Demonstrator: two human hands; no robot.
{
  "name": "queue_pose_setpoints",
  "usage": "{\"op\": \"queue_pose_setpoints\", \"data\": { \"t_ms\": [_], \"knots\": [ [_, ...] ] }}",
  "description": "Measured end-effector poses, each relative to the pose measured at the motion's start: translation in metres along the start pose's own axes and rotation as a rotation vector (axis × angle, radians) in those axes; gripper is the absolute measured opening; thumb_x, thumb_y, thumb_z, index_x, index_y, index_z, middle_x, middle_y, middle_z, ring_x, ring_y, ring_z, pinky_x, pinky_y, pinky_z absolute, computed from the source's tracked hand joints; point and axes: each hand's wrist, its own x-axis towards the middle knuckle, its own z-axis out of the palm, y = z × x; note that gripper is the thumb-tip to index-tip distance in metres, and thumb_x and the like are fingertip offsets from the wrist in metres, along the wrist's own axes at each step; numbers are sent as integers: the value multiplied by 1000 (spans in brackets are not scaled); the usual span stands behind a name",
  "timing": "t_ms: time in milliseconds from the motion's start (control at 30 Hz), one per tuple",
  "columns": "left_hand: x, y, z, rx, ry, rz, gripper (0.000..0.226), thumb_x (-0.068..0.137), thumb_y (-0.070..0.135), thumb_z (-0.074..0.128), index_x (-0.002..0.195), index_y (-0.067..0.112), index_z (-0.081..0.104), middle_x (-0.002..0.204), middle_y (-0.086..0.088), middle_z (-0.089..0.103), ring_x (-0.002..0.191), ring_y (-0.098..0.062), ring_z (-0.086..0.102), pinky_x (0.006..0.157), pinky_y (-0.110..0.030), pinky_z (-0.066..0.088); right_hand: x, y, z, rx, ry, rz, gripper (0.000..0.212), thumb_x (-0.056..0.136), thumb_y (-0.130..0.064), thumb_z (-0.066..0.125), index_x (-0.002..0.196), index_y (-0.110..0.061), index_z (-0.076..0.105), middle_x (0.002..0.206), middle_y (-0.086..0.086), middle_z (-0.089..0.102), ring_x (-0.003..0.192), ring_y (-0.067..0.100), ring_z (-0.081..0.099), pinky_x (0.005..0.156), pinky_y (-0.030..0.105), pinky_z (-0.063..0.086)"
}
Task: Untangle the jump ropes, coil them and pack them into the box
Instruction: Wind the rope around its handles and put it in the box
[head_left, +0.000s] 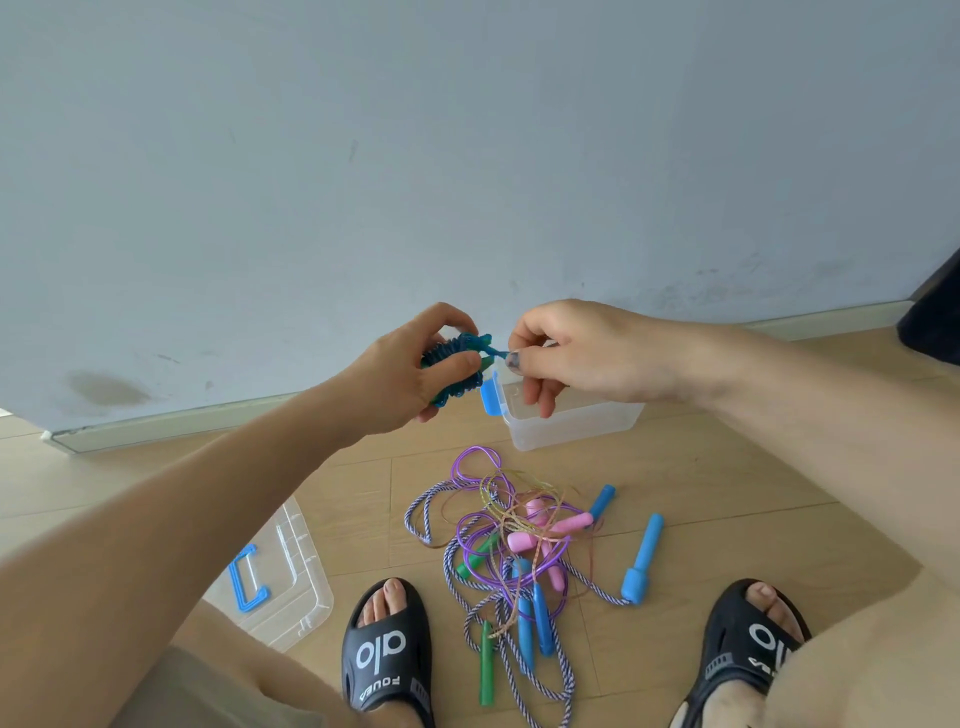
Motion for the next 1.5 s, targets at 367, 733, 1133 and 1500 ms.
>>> {"op": "queue_pose_setpoints", "data": {
  "t_ms": [367,733,1133,1500],
  "knots": [
    [3,-2,18,24,-50,-54,15,100,39,50,111,28,51,95,-6,69,51,-19,57,51,-27,44,19,13,15,21,298,-53,12,101,-15,45,98,-15,56,79,-3,60,53,-8,54,50,7,36],
    [18,-11,24,-67,-82,-123,19,99,40,51,116,31,52,98,-8,70,57,-21,58,56,-29,44,32,25,17,377,23,170,13,95,-9,40,95,-7,53,85,13,59,67,24,59,61,33,50],
    [96,-24,44,-164,-105,-278,24,96,44,56,115,30,56,99,-12,69,53,-25,57,59,-31,44,83,68,14,456,296,259,26,92,-22,57,68,-16,48,55,-2,43,44,16,33,43,25,28],
    [218,-94,118,-502,-12,-532,38,95,30,59,124,17,40,111,-8,67,90,-30,74,83,-40,61,177,187,2,786,161,596,32,99,-36,52,119,-11,50,108,19,57,80,33,65,85,42,60]
  ]
}}
